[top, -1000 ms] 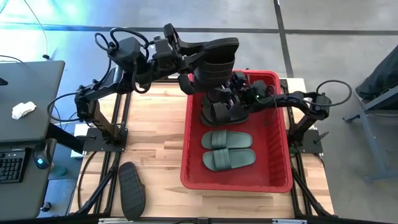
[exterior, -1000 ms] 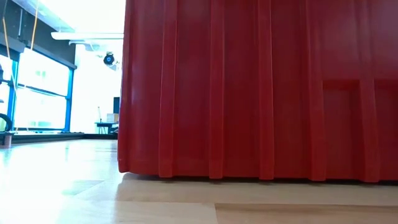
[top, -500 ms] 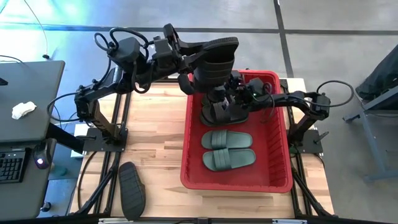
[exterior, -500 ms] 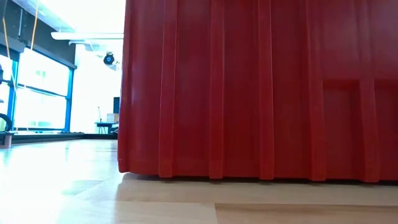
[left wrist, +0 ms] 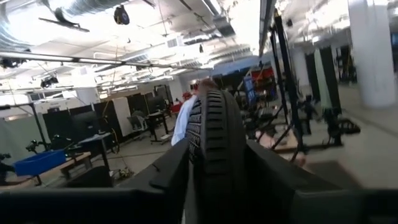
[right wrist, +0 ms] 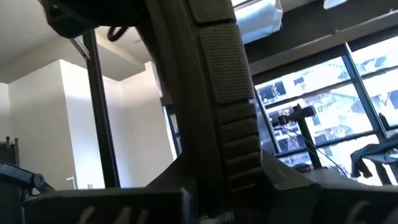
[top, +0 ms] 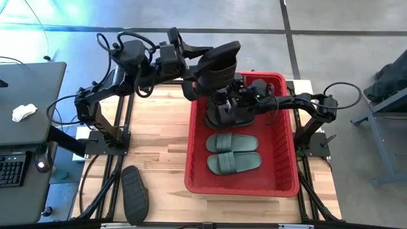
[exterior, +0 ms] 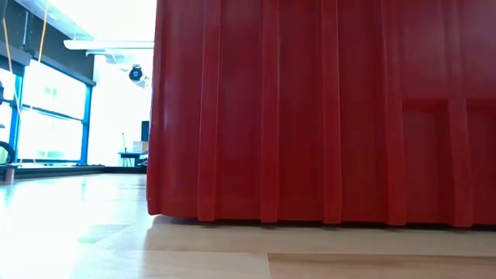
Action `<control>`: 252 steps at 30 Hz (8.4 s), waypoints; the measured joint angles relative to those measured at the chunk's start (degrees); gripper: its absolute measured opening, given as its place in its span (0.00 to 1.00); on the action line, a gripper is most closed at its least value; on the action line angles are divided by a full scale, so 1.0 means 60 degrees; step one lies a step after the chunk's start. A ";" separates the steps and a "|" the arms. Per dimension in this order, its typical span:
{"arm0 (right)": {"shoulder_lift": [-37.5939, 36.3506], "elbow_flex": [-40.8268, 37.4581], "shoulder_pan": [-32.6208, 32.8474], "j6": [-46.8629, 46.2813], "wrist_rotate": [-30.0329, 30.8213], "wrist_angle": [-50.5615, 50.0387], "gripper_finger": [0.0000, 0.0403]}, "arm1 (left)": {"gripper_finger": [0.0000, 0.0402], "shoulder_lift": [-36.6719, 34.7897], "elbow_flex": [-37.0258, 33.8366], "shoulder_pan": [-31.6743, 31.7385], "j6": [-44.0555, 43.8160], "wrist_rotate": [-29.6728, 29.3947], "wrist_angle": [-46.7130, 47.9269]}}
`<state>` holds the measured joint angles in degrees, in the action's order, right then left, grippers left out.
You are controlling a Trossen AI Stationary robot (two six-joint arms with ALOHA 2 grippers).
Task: Pick and place slides into bin
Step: Put the black slide into the red container
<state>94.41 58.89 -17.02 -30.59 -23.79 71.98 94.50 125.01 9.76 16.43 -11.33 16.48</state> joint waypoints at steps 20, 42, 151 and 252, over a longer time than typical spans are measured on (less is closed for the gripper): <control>0.0015 -0.0007 -0.0290 0.0007 -0.0117 -0.0705 0.11 | 0.81 -0.0602 -0.0015 0.0000 0.1459 -0.0175 0.1961; -0.0252 0.0029 -0.0843 -0.0525 0.0112 -0.1996 0.11 | 0.88 -0.2162 -0.0044 0.0000 0.1441 -0.1246 0.3581; -0.3450 -0.3701 0.2334 -0.3910 -0.4438 -1.7204 0.27 | 0.88 -0.1014 -0.0916 -0.0004 0.1476 -0.4430 0.9079; -0.2078 0.0455 0.1923 0.5191 -0.2509 -2.3198 0.55 | 0.88 -0.1071 -0.2554 -0.0007 -0.0190 -0.3508 0.9006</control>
<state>81.94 61.63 -5.48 0.56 -38.85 -67.21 88.07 109.69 9.72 15.29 -32.38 70.51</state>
